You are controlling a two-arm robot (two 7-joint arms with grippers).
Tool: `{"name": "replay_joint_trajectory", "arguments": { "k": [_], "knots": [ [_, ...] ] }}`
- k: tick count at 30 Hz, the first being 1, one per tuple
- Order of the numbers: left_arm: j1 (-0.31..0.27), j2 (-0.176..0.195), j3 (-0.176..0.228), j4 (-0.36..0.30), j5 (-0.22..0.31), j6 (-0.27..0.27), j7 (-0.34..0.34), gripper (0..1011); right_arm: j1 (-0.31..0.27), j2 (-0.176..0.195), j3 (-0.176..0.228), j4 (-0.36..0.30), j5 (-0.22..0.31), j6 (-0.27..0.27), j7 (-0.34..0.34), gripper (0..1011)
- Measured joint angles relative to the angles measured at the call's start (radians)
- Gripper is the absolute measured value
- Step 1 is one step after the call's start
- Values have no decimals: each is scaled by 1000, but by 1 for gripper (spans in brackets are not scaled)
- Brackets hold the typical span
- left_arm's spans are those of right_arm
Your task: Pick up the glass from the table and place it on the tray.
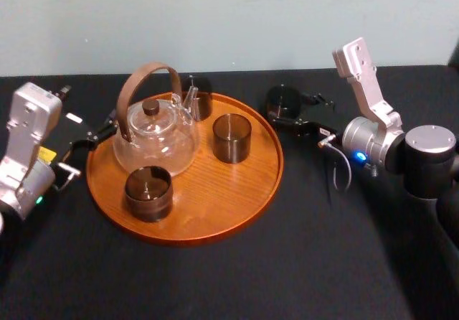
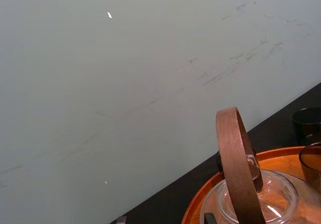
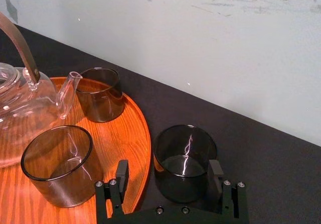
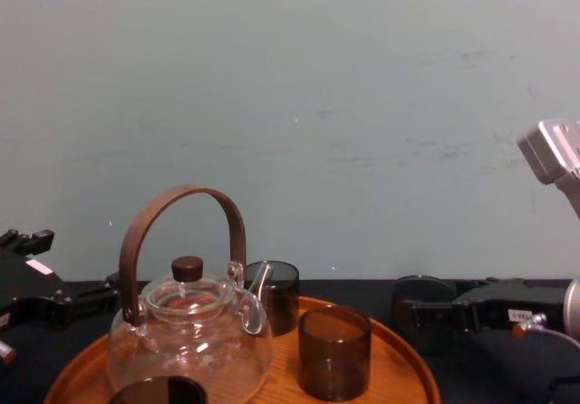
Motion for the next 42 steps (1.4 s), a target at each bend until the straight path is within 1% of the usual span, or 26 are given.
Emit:
{"name": "replay_joint_trajectory", "arguments": {
  "k": [21, 32, 38, 42],
  "knots": [
    [0, 0, 0, 0, 0, 0, 0, 1001, 21, -15, 22, 53, -5, -9, 3, 1002],
    [0, 0, 0, 0, 0, 0, 0, 1001, 54, -36, 17, 115, -18, -22, 12, 1002],
    [0, 0, 0, 0, 0, 0, 0, 1001, 83, -53, 15, 169, -29, -32, 13, 1002],
    [0, 0, 0, 0, 0, 0, 0, 1001, 96, -62, 16, 191, -33, -35, 13, 1002]
  ]
}}
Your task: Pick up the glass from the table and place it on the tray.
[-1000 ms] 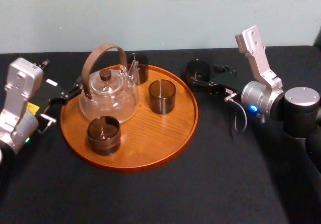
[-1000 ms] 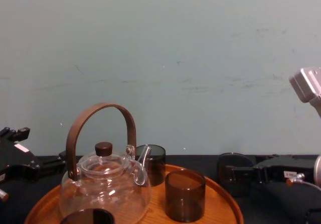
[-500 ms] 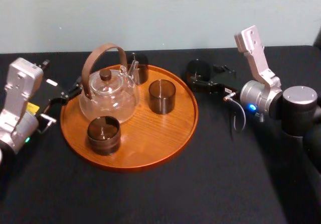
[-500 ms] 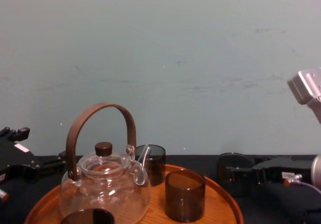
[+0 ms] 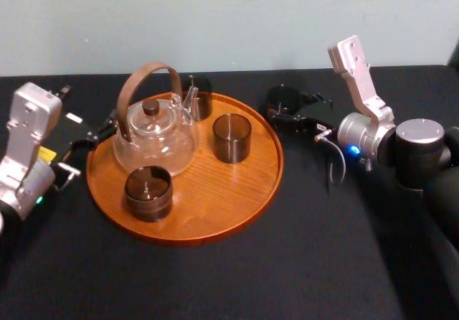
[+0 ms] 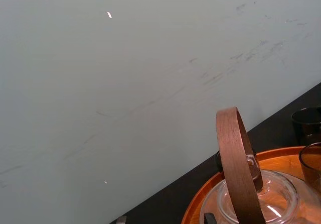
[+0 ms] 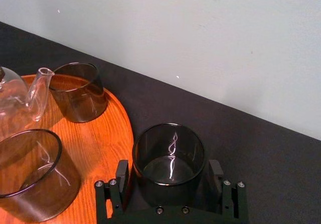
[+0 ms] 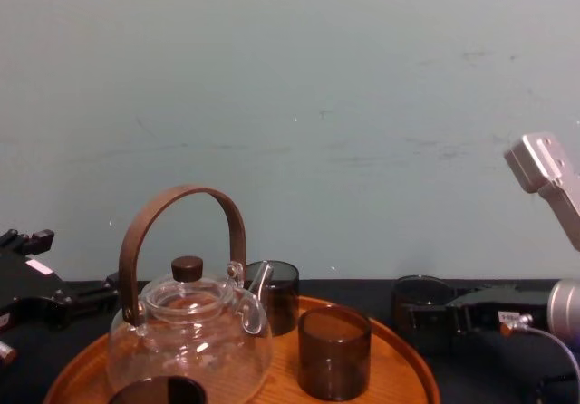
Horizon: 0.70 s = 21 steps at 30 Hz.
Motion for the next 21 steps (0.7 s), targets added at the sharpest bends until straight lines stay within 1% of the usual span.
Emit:
{"name": "replay_joint_trajectory", "arguments": {
  "k": [11, 21],
  "knots": [
    [0, 0, 0, 0, 0, 0, 0, 1001, 29, -20, 5, 53, -17, -16, 0, 1002],
    [0, 0, 0, 0, 0, 0, 0, 1001, 42, -30, 6, 72, -28, -24, 7, 1002]
  ]
}}
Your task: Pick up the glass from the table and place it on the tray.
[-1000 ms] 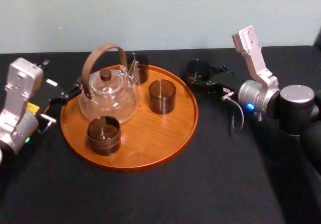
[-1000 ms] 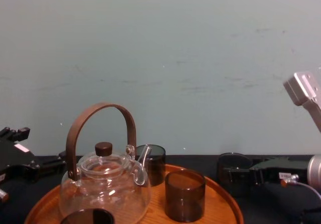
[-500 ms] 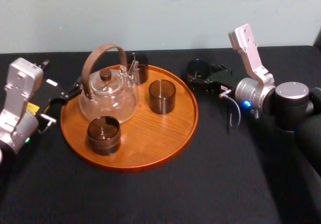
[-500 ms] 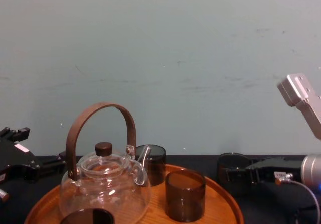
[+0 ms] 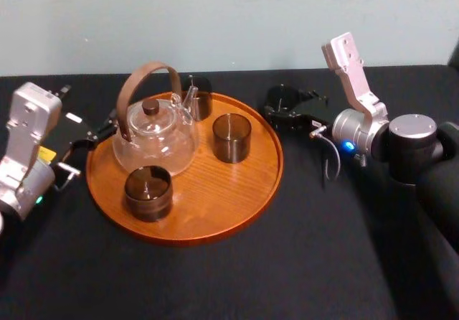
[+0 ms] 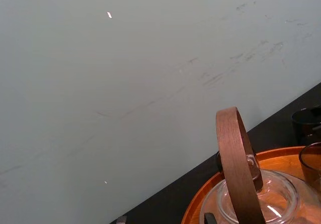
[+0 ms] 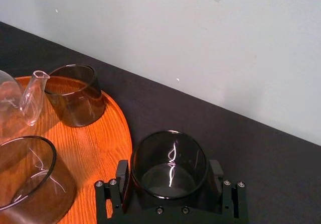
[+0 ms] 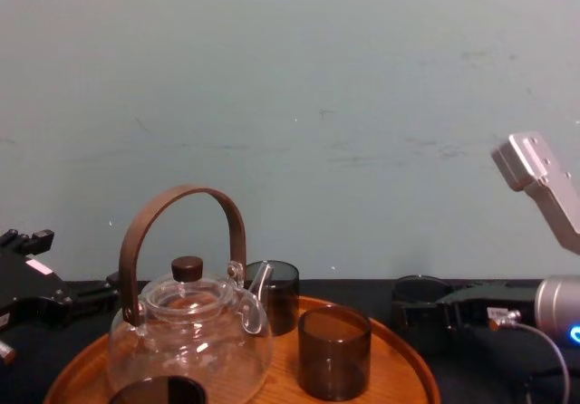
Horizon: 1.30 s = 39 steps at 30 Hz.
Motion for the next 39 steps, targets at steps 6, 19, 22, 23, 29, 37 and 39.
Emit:
{"name": "replay_joint_trajectory", "arguments": {
  "k": [6, 19, 22, 23, 29, 37, 39],
  "knots": [
    [0, 0, 0, 0, 0, 0, 0, 1001, 12, -9, 0, 22, -7, -9, 5, 1002],
    [0, 0, 0, 0, 0, 0, 0, 1001, 22, -21, 6, 43, -21, -14, 3, 1002],
    [0, 0, 0, 0, 0, 0, 0, 1001, 22, -21, 5, 44, -28, -18, -3, 1002],
    [0, 0, 0, 0, 0, 0, 0, 1001, 22, -21, 5, 44, -29, -19, -4, 1002],
    [0, 0, 0, 0, 0, 0, 0, 1001, 22, -21, 5, 44, -29, -18, -4, 1002],
    [0, 0, 0, 0, 0, 0, 0, 1001, 22, -21, 6, 44, -27, -17, -4, 926],
    [0, 0, 0, 0, 0, 0, 0, 1001, 22, -21, 6, 44, -26, -17, -3, 903]
  ]
}}
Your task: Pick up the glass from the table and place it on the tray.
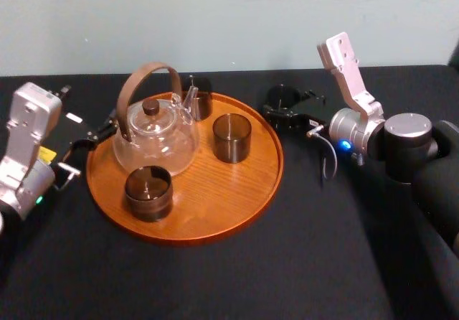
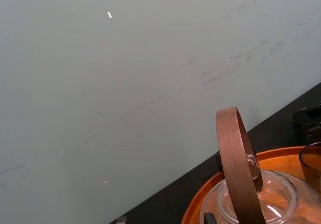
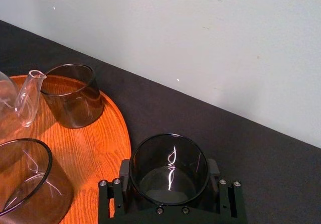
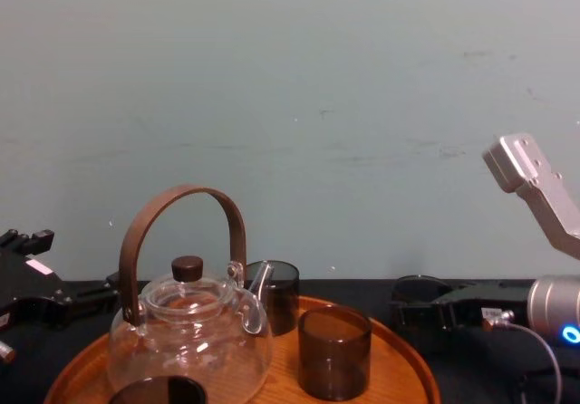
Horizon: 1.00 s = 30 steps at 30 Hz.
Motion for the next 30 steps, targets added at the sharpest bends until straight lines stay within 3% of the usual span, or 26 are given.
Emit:
{"name": "replay_joint_trajectory", "arguments": {
  "k": [18, 23, 30],
  "knots": [
    [0, 0, 0, 0, 0, 0, 0, 1001, -2, 1, 1, -4, 3, 2, 3, 904],
    [0, 0, 0, 0, 0, 0, 0, 1001, -28, 17, 13, -57, 14, 13, 15, 904],
    [0, 0, 0, 0, 0, 0, 0, 1002, -100, 64, 22, -200, 34, 45, 29, 904]
  ]
}}
